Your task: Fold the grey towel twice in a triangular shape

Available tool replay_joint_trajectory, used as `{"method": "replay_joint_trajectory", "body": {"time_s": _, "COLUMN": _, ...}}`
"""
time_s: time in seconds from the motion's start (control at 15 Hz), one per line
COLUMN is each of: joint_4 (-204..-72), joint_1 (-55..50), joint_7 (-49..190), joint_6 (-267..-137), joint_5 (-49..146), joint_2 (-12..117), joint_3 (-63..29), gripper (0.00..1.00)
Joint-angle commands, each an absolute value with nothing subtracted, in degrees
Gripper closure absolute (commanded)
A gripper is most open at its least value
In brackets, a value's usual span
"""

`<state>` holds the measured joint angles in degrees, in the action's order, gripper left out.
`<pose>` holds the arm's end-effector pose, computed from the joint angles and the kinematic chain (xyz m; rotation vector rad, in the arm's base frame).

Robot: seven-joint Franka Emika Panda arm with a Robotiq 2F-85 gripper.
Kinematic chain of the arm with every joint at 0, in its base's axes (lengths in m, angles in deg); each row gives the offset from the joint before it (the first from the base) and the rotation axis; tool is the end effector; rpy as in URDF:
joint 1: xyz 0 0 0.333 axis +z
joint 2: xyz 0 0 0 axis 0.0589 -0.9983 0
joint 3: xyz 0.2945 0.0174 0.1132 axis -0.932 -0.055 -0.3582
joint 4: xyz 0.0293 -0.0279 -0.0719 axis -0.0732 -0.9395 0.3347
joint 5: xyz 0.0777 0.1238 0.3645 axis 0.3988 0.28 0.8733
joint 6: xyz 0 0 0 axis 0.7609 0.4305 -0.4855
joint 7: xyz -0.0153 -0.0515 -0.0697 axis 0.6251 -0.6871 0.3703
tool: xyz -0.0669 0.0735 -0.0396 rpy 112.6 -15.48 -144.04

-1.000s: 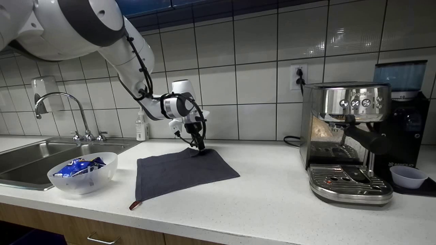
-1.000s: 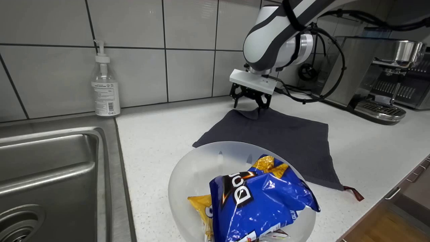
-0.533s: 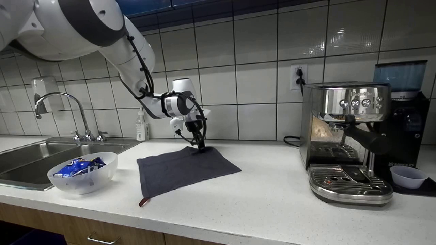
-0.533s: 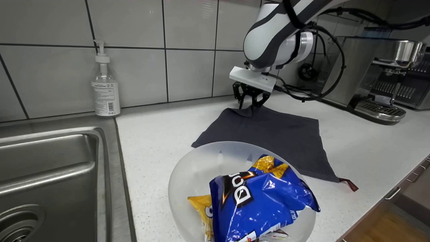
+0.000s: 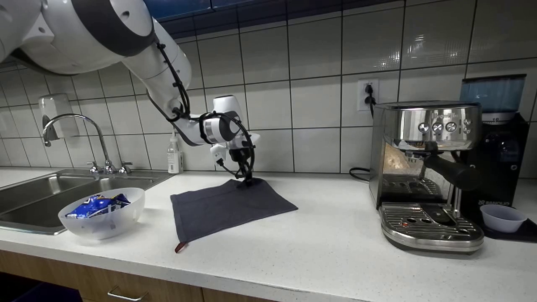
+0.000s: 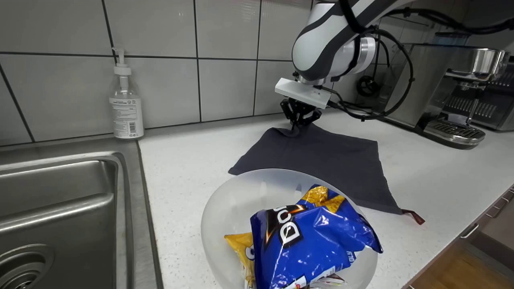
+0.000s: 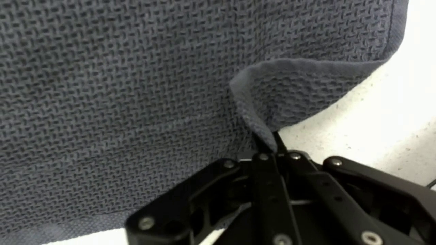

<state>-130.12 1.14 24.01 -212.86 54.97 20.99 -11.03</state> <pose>0.7378 -0.0455 0.2058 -2.7502 1.4362 -0.3849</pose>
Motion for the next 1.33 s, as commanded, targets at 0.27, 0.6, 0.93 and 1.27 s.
{"method": "replay_joint_trajectory", "body": {"time_s": 0.27, "joint_4": -132.0, "joint_1": 0.9, "joint_7": 23.4, "joint_6": -212.4, "joint_5": 55.8, "joint_2": 24.1, "joint_3": -10.7, "gripper": 0.89}}
{"method": "replay_joint_trajectory", "body": {"time_s": 0.6, "joint_4": -133.4, "joint_1": 0.6, "joint_7": 24.0, "joint_6": -212.2, "joint_5": 55.7, "joint_2": 26.2, "joint_3": -10.8, "gripper": 0.93}}
{"method": "replay_joint_trajectory", "body": {"time_s": 0.93, "joint_4": -136.3, "joint_1": 0.5, "joint_7": 24.3, "joint_6": -212.5, "joint_5": 55.5, "joint_2": 29.0, "joint_3": -10.8, "gripper": 0.95}}
{"method": "replay_joint_trajectory", "body": {"time_s": 1.27, "joint_4": -141.9, "joint_1": 0.7, "joint_7": 24.6, "joint_6": -213.5, "joint_5": 55.5, "joint_2": 33.2, "joint_3": -11.1, "gripper": 1.0}}
